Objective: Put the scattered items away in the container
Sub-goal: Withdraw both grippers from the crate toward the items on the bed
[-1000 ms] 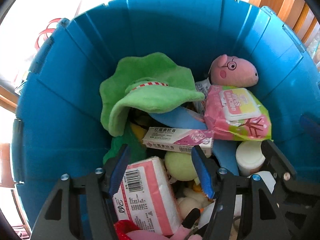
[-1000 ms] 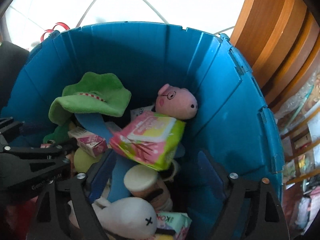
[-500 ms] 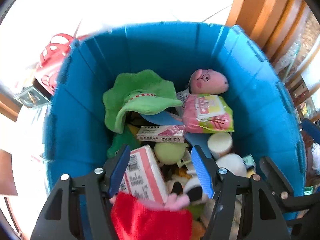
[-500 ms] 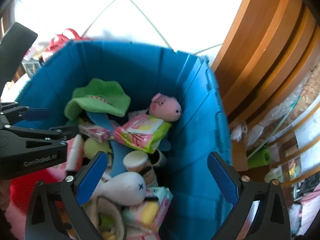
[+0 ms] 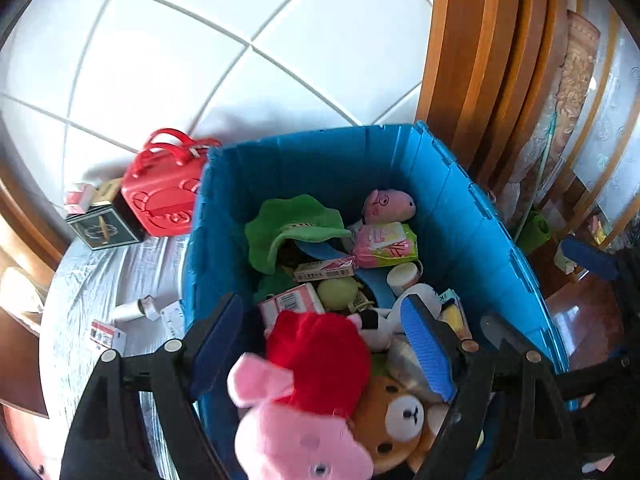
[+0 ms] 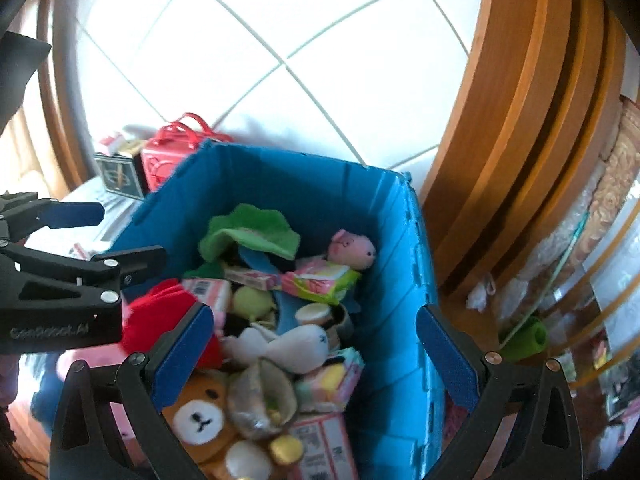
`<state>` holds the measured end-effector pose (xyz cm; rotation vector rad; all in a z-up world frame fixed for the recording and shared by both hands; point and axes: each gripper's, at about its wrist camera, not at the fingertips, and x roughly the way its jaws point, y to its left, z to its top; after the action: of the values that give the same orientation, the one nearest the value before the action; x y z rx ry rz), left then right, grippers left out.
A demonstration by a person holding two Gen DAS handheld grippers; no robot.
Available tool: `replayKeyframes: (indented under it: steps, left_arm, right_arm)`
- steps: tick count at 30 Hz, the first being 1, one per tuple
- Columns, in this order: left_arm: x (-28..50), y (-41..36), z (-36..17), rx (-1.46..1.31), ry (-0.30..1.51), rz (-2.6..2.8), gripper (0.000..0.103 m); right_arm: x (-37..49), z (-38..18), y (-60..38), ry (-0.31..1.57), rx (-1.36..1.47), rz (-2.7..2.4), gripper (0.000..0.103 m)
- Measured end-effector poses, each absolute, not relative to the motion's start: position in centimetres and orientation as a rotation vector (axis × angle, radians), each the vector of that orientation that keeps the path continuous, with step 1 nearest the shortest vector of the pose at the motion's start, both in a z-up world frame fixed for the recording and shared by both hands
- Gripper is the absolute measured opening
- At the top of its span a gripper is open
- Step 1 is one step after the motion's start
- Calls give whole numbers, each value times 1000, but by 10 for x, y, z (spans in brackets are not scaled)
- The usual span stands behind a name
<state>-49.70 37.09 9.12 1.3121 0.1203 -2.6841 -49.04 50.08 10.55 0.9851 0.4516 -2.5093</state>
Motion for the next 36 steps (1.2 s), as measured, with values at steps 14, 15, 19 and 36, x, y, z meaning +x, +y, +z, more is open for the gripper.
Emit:
replayKeyframes:
  steps: [14, 15, 19, 36]
  left_arm:
    - [-365, 321, 88, 1062, 141, -2541, 81]
    - [-353, 311, 90, 1027, 152, -2535, 81]
    - [-311, 263, 98, 924, 185, -2504, 81]
    - [-202, 10, 13, 1025, 210, -2383, 81]
  right_arm:
    - [-409, 100, 465, 397, 828, -2419, 103]
    - [-401, 101, 457, 400, 817, -2408, 103]
    - [-370, 110, 417, 417, 758, -2380, 103]
    - [-276, 44, 193, 289, 803, -2318, 103]
